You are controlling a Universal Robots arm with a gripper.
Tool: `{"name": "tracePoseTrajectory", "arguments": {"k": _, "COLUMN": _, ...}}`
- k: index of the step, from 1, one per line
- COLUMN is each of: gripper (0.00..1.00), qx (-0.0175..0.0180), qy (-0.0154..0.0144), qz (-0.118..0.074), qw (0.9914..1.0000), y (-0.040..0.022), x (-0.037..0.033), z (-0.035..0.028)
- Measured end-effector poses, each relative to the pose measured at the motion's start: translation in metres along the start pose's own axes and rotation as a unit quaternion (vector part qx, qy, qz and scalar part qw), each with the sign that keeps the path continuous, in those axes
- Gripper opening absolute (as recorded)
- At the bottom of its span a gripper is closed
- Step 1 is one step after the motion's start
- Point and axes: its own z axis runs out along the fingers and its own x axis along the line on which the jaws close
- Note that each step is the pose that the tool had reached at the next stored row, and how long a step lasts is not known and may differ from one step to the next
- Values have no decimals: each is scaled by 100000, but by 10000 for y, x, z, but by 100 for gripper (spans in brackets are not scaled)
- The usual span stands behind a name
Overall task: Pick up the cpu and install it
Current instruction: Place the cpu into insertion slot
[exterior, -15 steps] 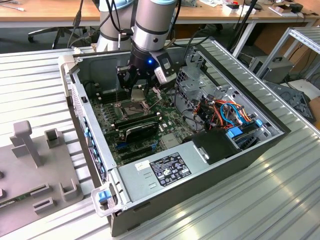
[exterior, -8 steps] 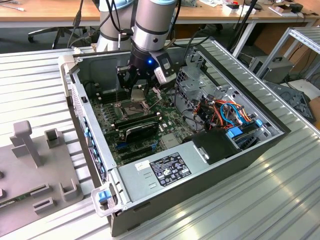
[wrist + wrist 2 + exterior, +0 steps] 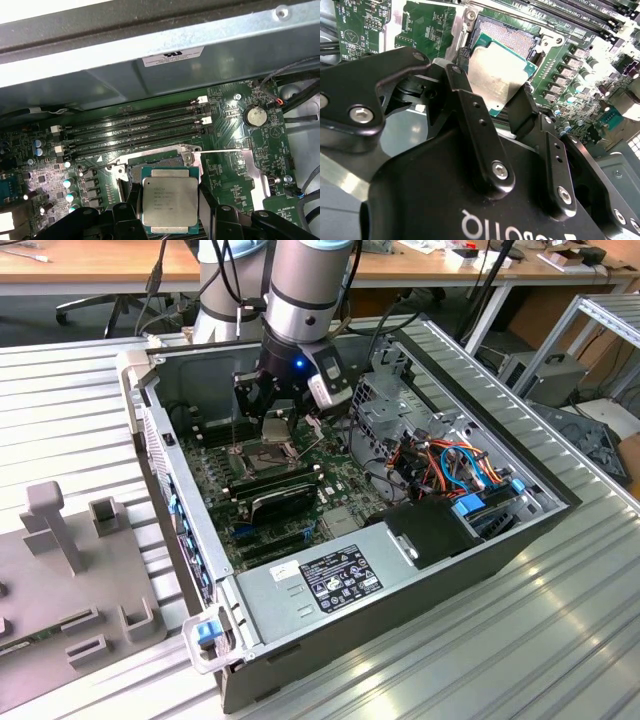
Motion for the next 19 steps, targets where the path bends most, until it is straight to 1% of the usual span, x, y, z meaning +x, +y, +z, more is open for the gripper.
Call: {"name": "tracePoseTrajectory", "arguments": {"k": 19, "gripper": 55, "qx": -26, "qy": -50, "qz": 1400, "qw": 99990, "y": 0, "x": 0, "z": 8}}
